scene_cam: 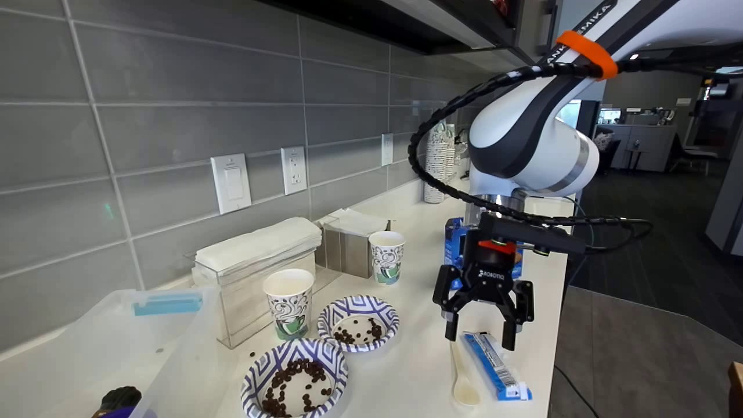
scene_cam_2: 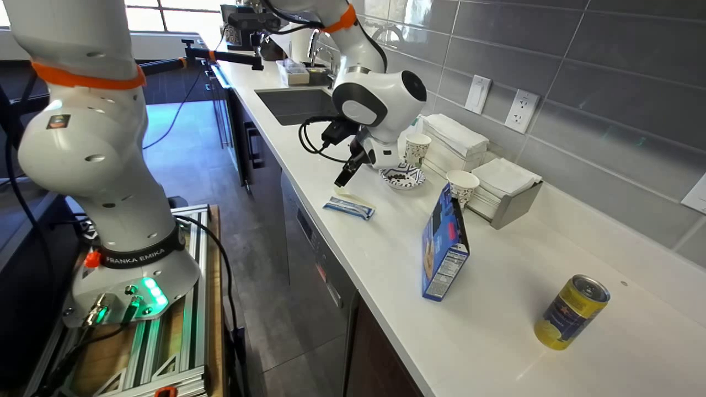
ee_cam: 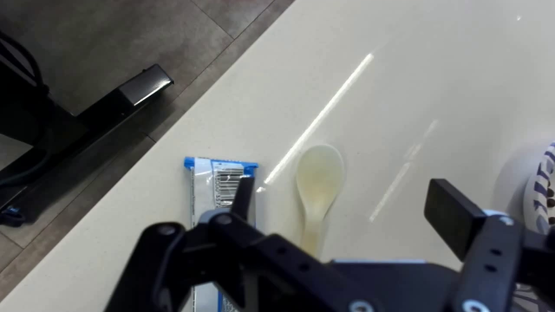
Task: Use the spoon to scoop up the contents in the bowl and pour them in the other bowl
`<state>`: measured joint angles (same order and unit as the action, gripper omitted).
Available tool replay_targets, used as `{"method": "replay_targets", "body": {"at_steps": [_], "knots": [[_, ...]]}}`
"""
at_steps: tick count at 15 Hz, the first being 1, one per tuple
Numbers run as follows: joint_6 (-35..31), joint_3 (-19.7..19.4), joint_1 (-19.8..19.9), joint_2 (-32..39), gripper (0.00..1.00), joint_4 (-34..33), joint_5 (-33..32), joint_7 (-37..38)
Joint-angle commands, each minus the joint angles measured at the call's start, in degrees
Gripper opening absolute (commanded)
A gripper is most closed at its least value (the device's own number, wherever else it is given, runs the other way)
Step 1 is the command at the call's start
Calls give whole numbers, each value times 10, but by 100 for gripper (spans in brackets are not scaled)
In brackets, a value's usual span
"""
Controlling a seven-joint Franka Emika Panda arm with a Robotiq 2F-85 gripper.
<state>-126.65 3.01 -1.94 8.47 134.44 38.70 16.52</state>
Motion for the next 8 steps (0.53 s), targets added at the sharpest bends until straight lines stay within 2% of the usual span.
{"method": "replay_targets", "body": {"at_steps": [1,4,5,6,7,8], "knots": [[49,-10,16,44,100,-46,18,-33],[61,-15,24,73,100,-66,22,-45],[64,-16,26,82,95,-71,25,-43],[65,-17,27,90,85,-76,26,-43],[61,-17,27,97,71,-79,25,-42],[60,-18,27,103,70,-83,25,-42]]}}
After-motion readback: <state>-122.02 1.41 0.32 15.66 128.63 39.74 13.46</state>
